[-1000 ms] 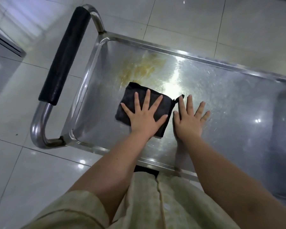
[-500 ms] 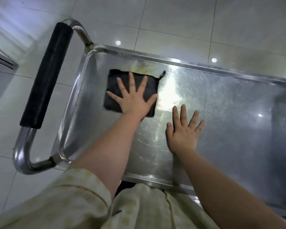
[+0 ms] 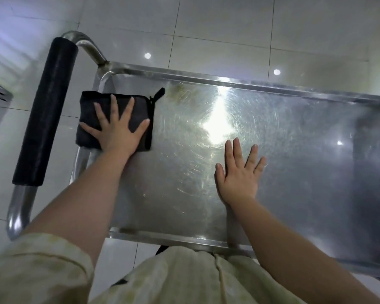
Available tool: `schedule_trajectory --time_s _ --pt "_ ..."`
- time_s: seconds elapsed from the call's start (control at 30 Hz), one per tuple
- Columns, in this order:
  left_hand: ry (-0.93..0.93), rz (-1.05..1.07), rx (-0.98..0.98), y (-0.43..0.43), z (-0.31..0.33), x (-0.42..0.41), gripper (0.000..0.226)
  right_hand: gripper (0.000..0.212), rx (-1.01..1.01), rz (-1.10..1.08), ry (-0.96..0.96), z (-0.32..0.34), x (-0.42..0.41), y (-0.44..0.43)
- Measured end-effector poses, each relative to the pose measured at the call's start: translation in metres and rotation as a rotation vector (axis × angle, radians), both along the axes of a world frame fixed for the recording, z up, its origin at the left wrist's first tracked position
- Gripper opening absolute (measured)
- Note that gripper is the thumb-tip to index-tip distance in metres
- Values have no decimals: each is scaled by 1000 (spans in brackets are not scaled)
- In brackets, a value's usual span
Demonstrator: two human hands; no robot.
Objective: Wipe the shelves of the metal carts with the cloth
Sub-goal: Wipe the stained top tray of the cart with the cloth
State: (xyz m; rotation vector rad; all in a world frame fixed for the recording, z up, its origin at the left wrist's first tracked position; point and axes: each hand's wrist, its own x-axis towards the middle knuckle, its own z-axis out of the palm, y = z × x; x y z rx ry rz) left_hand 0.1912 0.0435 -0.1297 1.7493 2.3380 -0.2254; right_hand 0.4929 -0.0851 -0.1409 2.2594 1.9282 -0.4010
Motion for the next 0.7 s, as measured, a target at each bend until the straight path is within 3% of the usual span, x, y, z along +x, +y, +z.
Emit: schedule_trajectory --time_s 0.13,0.33,0.53,0.7 --pt "-64 19 15 2 -1 44 84 65 -42 10 -13 5 -1 1" --pt "-95 -128 18 -10 -3 128 82 72 -70 -30 -55 15 32 20" --pt "-100 -238 2 -27 -2 174 81 72 -35 -91 -22 7 49 27" --pt "-143 -284 -46 9 2 169 84 72 -18 -100 -31 1 50 30"
